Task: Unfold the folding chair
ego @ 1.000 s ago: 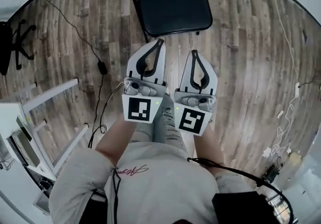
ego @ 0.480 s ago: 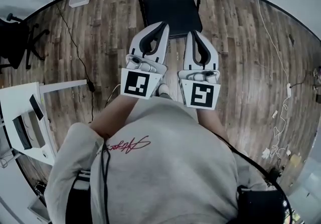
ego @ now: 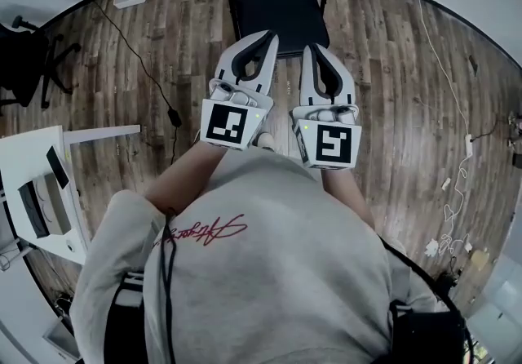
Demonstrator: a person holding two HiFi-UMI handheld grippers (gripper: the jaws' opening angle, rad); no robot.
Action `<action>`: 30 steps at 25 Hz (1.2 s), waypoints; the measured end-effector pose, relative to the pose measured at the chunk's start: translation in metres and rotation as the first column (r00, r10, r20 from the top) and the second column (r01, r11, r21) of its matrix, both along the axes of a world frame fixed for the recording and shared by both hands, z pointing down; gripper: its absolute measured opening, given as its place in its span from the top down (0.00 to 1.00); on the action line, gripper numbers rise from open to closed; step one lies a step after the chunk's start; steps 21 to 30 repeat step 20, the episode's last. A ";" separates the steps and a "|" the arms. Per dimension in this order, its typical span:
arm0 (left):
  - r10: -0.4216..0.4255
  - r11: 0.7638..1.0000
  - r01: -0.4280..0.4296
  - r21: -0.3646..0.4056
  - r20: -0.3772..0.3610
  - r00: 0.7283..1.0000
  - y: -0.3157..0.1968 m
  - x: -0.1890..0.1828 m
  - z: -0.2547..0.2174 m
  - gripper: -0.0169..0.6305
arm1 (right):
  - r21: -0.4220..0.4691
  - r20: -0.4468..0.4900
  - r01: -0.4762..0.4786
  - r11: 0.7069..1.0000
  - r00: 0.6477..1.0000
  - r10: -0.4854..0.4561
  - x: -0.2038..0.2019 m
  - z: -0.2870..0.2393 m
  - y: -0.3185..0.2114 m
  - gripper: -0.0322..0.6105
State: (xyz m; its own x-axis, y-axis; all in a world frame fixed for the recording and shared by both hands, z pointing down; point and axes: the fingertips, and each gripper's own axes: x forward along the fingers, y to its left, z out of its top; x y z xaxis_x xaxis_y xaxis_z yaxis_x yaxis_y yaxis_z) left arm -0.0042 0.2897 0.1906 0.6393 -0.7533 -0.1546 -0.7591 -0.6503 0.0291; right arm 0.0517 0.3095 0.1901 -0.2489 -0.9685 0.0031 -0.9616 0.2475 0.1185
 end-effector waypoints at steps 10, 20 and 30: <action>0.006 1.000 -0.007 0.022 0.022 1.000 -0.003 0.012 0.002 0.95 | 0.021 0.018 -0.014 1.000 1.000 0.014 0.015 -0.008 -0.004 0.93; 0.002 0.999 -0.003 0.032 0.033 0.999 -0.007 0.012 0.002 0.95 | 0.009 0.029 0.003 1.000 1.000 -0.003 0.014 -0.007 -0.009 0.93; 0.002 0.999 -0.003 0.032 0.033 0.999 -0.007 0.012 0.002 0.95 | 0.009 0.029 0.003 1.000 1.000 -0.003 0.014 -0.007 -0.009 0.93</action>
